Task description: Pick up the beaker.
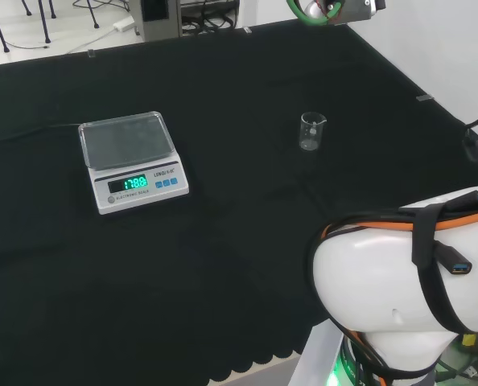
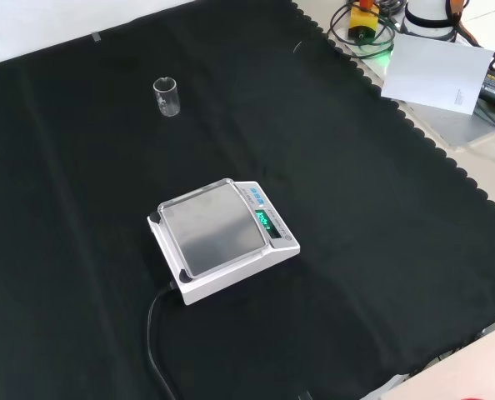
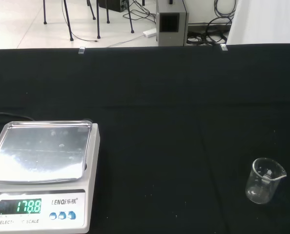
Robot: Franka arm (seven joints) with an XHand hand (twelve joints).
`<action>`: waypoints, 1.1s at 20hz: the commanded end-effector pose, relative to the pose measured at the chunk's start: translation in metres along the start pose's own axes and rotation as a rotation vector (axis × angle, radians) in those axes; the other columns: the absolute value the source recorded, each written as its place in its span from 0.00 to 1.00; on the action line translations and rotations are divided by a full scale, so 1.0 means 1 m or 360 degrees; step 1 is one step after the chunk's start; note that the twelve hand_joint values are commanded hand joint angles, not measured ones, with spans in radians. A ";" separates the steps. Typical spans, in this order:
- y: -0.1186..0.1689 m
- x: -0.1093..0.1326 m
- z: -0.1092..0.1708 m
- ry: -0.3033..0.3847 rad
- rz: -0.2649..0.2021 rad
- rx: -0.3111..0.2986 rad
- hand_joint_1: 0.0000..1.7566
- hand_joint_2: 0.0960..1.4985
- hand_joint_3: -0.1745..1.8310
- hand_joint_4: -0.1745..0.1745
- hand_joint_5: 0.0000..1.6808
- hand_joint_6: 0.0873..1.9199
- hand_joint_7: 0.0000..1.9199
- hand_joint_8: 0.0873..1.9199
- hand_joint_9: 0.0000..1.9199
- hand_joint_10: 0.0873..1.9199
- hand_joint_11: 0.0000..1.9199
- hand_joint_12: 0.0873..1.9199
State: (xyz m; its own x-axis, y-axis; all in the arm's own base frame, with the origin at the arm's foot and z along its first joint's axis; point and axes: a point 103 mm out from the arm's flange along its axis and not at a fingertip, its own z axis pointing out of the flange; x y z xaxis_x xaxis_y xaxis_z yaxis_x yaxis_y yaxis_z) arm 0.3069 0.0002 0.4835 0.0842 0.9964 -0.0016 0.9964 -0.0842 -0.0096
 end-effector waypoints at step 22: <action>0.066 -0.045 0.066 0.0239 0.0209 0.0066 0.43 0.69 0.00 0.50 0.30 0.24 0.31 0.31 0.38 0.32 0.15 0.72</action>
State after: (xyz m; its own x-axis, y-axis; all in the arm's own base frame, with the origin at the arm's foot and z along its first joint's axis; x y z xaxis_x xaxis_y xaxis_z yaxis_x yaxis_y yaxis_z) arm 0.3313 -0.0306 0.4659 0.1618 0.9820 0.0977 0.9862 -0.1643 0.0185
